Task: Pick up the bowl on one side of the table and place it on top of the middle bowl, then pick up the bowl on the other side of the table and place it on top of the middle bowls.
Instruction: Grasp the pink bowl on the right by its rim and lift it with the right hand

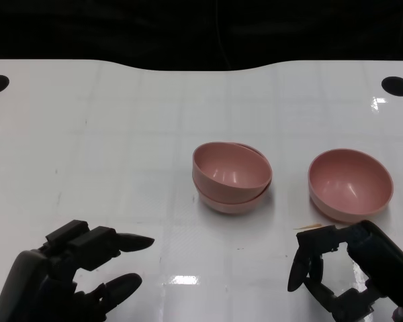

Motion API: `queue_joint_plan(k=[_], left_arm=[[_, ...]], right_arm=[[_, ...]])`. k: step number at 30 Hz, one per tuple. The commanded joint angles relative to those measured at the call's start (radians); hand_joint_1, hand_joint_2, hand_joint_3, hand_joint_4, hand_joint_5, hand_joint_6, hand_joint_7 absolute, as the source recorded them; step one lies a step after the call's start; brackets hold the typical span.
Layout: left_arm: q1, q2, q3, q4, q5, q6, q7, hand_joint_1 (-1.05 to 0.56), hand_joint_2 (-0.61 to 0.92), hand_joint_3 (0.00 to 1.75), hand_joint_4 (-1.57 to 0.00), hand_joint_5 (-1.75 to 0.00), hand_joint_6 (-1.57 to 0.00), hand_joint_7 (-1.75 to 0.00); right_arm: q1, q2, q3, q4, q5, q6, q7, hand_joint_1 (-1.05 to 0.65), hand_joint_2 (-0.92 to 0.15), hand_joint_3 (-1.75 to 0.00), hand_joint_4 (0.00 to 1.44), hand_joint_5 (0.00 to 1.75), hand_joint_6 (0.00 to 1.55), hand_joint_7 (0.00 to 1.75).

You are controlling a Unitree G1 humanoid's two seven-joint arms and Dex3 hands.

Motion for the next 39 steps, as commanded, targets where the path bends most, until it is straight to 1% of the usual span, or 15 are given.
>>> queue_joint_plan(k=[1, 3, 4, 5, 8, 10, 11, 12, 14, 16, 18, 21, 24, 30, 39], left_arm=[[-0.005, -0.035, -0.003, 0.072, -0.086, -0.042, -0.005, -0.12, 0.64, 0.72, -0.69, -1.49, -0.78, -0.9], [-0.015, -0.054, -0.002, 0.108, -0.1, -0.064, -0.003, -0.03, 0.42, 1.17, -0.77, -1.55, -0.86, -0.96], [-0.023, -0.066, -0.002, 0.13, -0.104, -0.078, 0.001, -0.01, 0.38, 1.25, -0.78, -1.56, -0.88, -0.97], [-0.03, -0.076, -0.001, 0.148, -0.108, -0.089, 0.003, 0.0, 0.35, 1.37, -0.84, -1.58, -0.9, -1.06], [-0.045, -0.098, 0.003, 0.18, -0.107, -0.103, 0.002, 0.0, 0.32, 1.49, -0.88, -1.61, -0.89, -1.28], [-0.048, -0.104, 0.007, 0.187, -0.105, -0.109, -0.001, 0.0, 0.32, 1.5, -0.89, -1.62, -0.89, -1.31], [-0.056, -0.111, 0.006, 0.196, -0.107, -0.115, -0.001, 0.0, 0.32, 1.5, -0.89, -1.62, -0.89, -1.32], [-0.064, -0.118, 0.005, 0.206, -0.109, -0.122, 0.001, -0.01, 0.3, 1.54, -0.91, -1.67, -0.87, -1.43], [-0.077, -0.125, 0.006, 0.223, -0.109, -0.133, 0.002, -0.01, 0.28, 1.57, -0.92, -1.68, -0.86, -1.5], [-0.083, -0.126, 0.011, 0.235, -0.103, -0.137, 0.002, -0.01, 0.28, 1.58, -0.92, -1.68, -0.86, -1.51], [-0.088, -0.126, 0.015, 0.242, -0.096, -0.142, 0.004, 0.0, 0.27, 1.58, -0.92, -1.68, -0.85, -1.51], [-0.088, -0.126, 0.022, 0.245, -0.089, -0.145, 0.006, 0.0, 0.26, 1.59, -0.93, -1.68, -0.86, -1.51], [-0.082, -0.124, 0.028, 0.243, -0.078, -0.145, 0.009, 0.0, 0.25, 1.59, -0.93, -1.67, -0.86, -1.51], [-0.081, -0.121, 0.033, 0.241, -0.035, -0.143, 0.014, -0.01, 0.23, 1.59, -0.93, -1.65, -0.86, -1.48], [-0.074, -0.127, 0.034, 0.232, -0.022, -0.137, 0.009, -0.03, 0.22, 1.59, -0.93, -1.64, -0.86, -1.45]], right_arm=[[-0.008, -0.022, -0.014, 0.011, 0.018, -0.015, 0.005, 0.22, -0.1, -1.51, 1.0, 1.49, 1.02, 1.07], [-0.014, -0.024, -0.017, 0.024, 0.026, -0.023, 0.01, 0.23, -0.1, -1.52, 1.0, 1.49, 1.02, 1.07], [-0.017, -0.025, -0.019, 0.031, 0.028, -0.028, 0.011, 0.24, -0.09, -1.53, 1.0, 1.48, 1.02, 1.07], [-0.019, -0.027, -0.022, 0.038, 0.026, -0.034, 0.011, 0.23, -0.09, -1.53, 1.0, 1.48, 1.02, 1.06], [-0.024, -0.033, -0.029, 0.049, 0.022, -0.039, 0.009, 0.22, -0.09, -1.53, 0.99, 1.45, 1.02, 1.06], [-0.025, -0.034, -0.03, 0.051, 0.022, -0.041, 0.009, 0.22, -0.09, -1.52, 0.99, 1.44, 1.02, 1.05], [-0.02, -0.047, -0.034, 0.018, 0.017, 0.011, 0.017, 0.22, -0.09, -1.52, 0.99, 1.44, 1.02, 1.05], [-0.016, -0.06, -0.038, -0.014, 0.009, 0.057, 0.024, 0.18, -0.16, -1.41, 0.87, 1.31, 0.85, 0.94], [-0.008, -0.078, -0.046, -0.073, -0.015, 0.138, 0.026, 0.14, -0.26, -1.22, 0.74, 1.12, 0.69, 0.79], [-0.003, -0.088, -0.055, -0.123, -0.037, 0.191, 0.015, 0.13, -0.31, -1.11, 0.66, 1.04, 0.63, 0.7], [0.0, -0.1, -0.071, -0.18, -0.077, 0.246, -0.002, 0.09, -0.42, -0.88, 0.56, 0.92, 0.58, 0.58], [0.004, -0.13, -0.096, -0.278, -0.17, 0.351, -0.015, -0.05, -0.67, -0.36, 0.49, 0.79, 0.55, 0.36], [0.008, -0.153, -0.121, -0.345, -0.24, 0.406, -0.037, -0.1, -0.76, -0.13, 0.48, 0.78, 0.56, 0.25], [-0.017, -0.198, -0.136, -0.397, -0.393, 0.509, -0.067, -0.21, -0.75, -0.01, 0.37, 0.66, 0.51, 0.15], [-0.091, -0.233, -0.071, -0.357, -0.61, 0.62, -0.096, -0.3, -0.72, 0.0, 0.4, 0.49, 0.53, 0.08]])
